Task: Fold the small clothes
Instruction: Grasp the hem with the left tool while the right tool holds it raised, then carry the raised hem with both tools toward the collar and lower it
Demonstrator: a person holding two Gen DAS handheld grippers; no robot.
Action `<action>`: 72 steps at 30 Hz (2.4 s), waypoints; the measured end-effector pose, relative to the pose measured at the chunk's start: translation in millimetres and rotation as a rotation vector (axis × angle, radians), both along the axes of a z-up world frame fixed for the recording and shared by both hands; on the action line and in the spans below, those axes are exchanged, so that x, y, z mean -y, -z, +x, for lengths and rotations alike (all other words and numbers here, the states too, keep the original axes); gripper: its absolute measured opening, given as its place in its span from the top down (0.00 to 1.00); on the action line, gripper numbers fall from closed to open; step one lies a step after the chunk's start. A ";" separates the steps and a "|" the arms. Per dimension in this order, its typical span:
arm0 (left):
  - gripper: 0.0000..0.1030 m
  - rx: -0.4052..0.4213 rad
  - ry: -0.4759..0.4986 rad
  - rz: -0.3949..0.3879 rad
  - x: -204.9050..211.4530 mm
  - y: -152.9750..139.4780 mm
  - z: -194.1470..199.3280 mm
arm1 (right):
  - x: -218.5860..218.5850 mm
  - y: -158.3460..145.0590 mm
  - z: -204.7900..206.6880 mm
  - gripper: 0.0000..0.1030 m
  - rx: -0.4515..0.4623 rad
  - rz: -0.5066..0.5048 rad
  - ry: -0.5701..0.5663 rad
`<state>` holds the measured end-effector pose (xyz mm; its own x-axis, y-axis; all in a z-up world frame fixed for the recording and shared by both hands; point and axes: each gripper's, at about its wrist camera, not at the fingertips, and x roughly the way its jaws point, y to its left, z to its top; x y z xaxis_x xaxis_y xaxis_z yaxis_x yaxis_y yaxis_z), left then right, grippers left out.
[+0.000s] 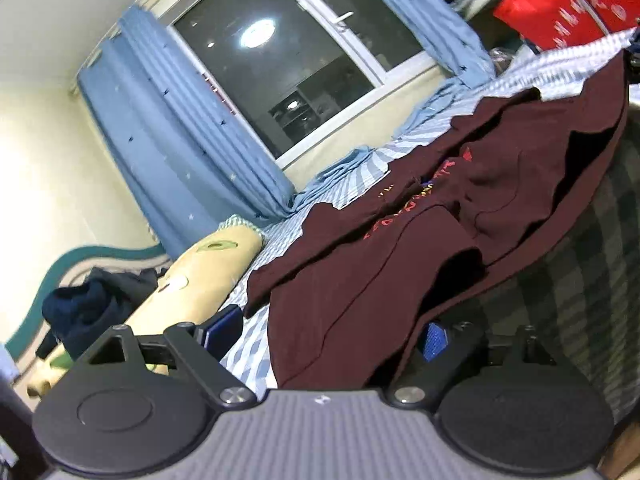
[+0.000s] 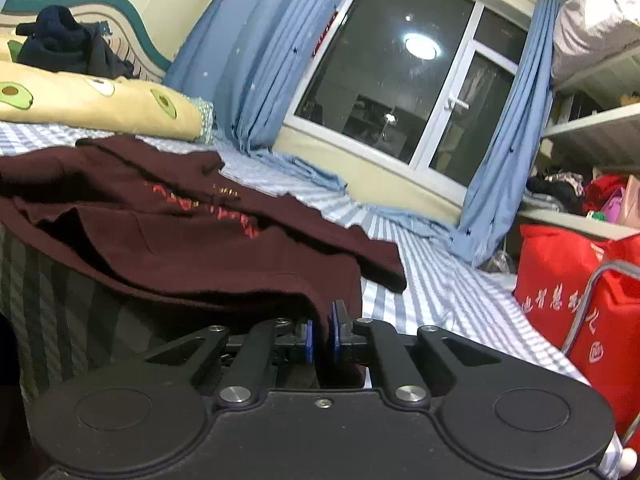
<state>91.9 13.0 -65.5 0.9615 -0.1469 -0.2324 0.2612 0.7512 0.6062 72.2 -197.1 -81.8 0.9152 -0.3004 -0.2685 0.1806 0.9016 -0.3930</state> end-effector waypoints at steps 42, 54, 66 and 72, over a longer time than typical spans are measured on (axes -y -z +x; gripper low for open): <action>0.97 0.127 0.110 -0.268 -68.5 -89.6 -128.1 | -47.3 -54.9 -171.6 0.98 0.296 -0.042 -0.007; 0.97 0.278 0.131 -0.247 -30.3 -154.3 -55.9 | -26.3 -119.3 -102.4 0.97 0.462 -0.106 -0.009; 0.97 0.192 0.077 -0.150 40.3 -181.3 137.2 | 27.3 -165.9 102.5 0.97 0.333 -0.171 -0.021; 0.97 0.056 0.056 -0.087 75.1 -157.1 237.1 | 55.9 -149.2 203.1 0.97 0.169 -0.122 -0.032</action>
